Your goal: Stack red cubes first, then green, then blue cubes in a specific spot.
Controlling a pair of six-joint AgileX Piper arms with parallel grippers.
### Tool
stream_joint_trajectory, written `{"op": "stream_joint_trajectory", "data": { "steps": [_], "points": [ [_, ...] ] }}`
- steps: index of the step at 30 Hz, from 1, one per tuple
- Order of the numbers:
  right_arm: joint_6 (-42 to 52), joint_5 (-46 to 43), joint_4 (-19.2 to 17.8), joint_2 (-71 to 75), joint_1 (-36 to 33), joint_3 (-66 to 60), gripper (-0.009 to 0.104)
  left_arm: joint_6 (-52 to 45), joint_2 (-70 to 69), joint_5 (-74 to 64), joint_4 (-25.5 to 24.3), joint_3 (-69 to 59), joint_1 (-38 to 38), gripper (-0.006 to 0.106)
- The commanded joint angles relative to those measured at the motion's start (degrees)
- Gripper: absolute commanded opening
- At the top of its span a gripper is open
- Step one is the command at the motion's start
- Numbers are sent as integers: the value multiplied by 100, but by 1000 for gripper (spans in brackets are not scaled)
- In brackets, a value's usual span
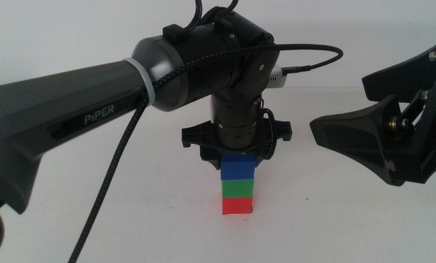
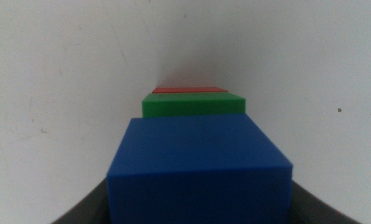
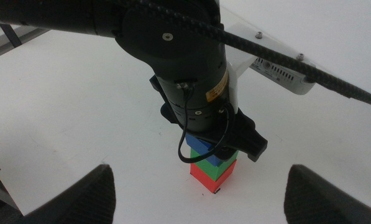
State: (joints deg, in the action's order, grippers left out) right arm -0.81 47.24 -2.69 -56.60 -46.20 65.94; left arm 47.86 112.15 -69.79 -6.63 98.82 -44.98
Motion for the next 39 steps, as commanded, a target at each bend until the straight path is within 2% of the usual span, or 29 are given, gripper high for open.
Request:
{"op": "stream_joint_trajectory", "data": {
  "steps": [1,8,17,20,21,32,39],
  "points": [
    [36,-76,-15,28,-3,-16,93,12,-43,69,-34,69,-22,29],
    [36,-76,-15,28,-3,-16,93,-21,-43,127,-71,69,-22,44],
    [36,-76,-15,28,-3,-16,93,-113,-43,165,-99,69,-22,53],
    [36,-76,-15,28,-3,-16,93,-148,-43,175,-109,69,-22,61],
    [36,-76,-15,28,-3,-16,93,-148,-43,175,-109,69,-22,67],
    [36,-76,-15,28,-3,-16,93,-274,-83,-4,-109,69,-12,92],
    [36,-76,-15,28,-3,-16,93,-1118,-804,-17,-46,69,80,93]
  ]
}}
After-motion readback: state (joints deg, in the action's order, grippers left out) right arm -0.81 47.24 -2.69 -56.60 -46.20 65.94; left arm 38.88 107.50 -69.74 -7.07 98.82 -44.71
